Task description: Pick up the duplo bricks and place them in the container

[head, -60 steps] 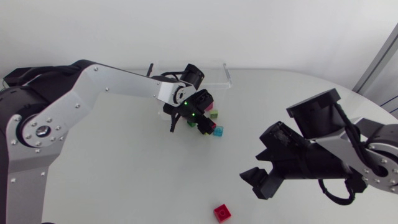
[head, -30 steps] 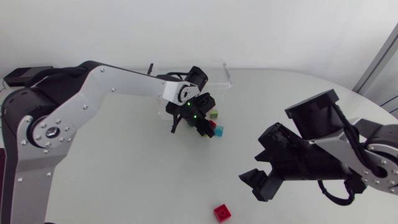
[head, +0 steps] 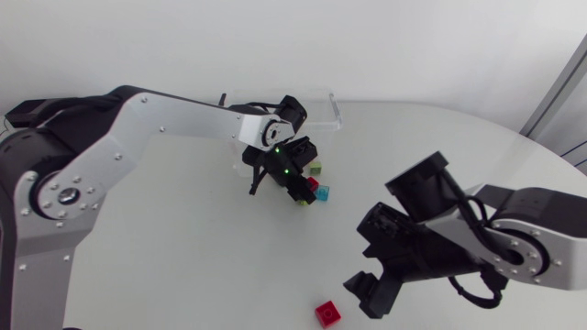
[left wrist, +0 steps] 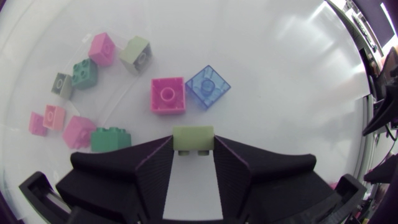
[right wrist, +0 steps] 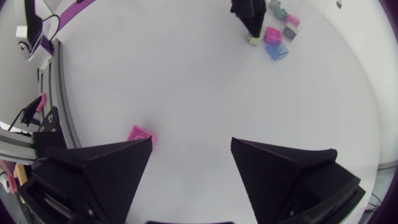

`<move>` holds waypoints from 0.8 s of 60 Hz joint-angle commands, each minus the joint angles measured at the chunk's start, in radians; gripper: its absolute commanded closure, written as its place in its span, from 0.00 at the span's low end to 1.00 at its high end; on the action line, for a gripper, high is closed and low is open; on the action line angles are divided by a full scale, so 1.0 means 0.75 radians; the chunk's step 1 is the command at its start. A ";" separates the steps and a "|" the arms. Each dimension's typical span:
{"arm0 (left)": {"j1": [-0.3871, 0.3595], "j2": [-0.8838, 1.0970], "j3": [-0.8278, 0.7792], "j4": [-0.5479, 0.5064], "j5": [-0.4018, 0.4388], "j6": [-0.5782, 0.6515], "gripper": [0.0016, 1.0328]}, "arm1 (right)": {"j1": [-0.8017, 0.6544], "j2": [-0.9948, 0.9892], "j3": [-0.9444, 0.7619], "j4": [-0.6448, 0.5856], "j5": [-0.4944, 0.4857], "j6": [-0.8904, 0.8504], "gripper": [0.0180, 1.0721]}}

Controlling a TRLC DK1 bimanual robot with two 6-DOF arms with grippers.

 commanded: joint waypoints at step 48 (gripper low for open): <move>0.230 -0.490 -0.232 0.593 -0.044 -0.190 0.88 | 0.294 0.609 0.317 -0.254 0.024 0.277 0.14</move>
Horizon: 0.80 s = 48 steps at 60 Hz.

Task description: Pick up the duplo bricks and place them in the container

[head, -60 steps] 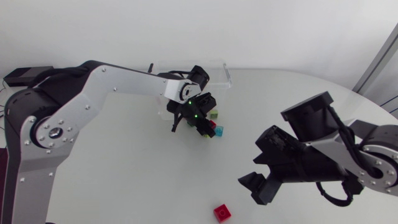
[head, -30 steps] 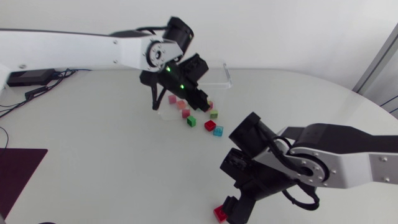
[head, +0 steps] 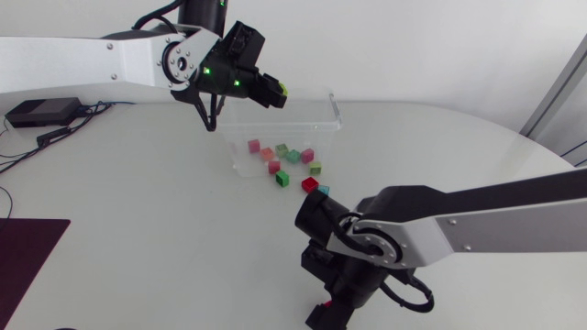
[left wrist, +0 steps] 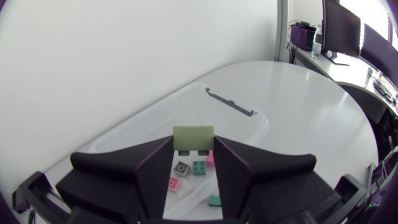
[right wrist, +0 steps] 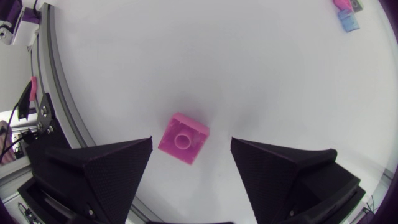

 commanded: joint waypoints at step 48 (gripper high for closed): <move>0.107 0.273 0.153 0.088 -0.127 -0.087 0.19 | -0.185 -0.134 0.127 -0.117 0.011 -0.034 0.71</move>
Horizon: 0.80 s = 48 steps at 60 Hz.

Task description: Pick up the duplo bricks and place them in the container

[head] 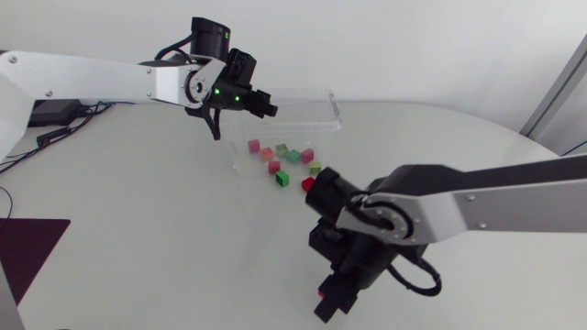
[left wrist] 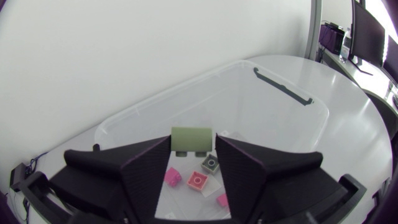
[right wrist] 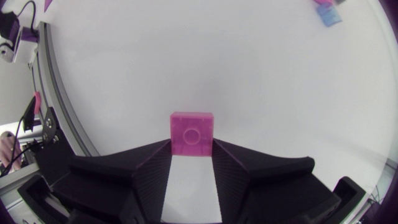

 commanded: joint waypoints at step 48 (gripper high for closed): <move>-0.052 -0.502 -0.470 -0.129 0.071 0.180 0.05 | -0.454 0.133 0.847 0.041 -0.025 -0.098 0.71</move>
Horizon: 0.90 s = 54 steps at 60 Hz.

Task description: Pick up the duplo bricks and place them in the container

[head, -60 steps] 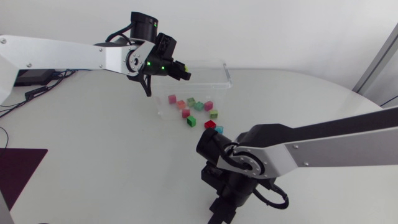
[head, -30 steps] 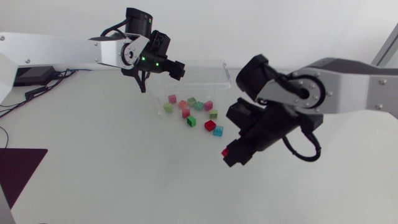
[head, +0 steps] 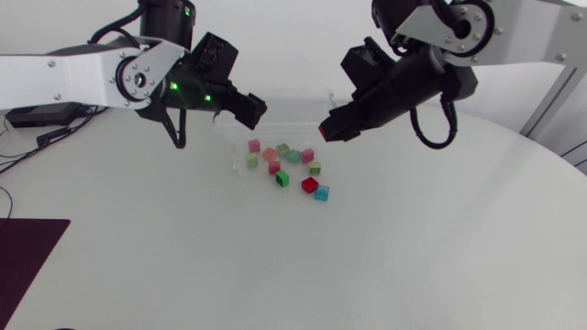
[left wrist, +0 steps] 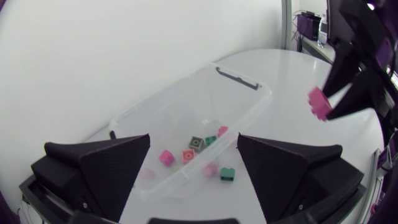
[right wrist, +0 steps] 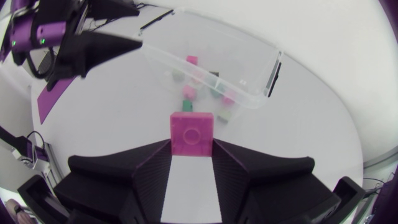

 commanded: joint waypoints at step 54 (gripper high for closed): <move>-0.104 0.416 -0.210 0.285 0.081 0.154 0.05 | -0.033 0.764 0.750 0.272 0.232 0.011 0.10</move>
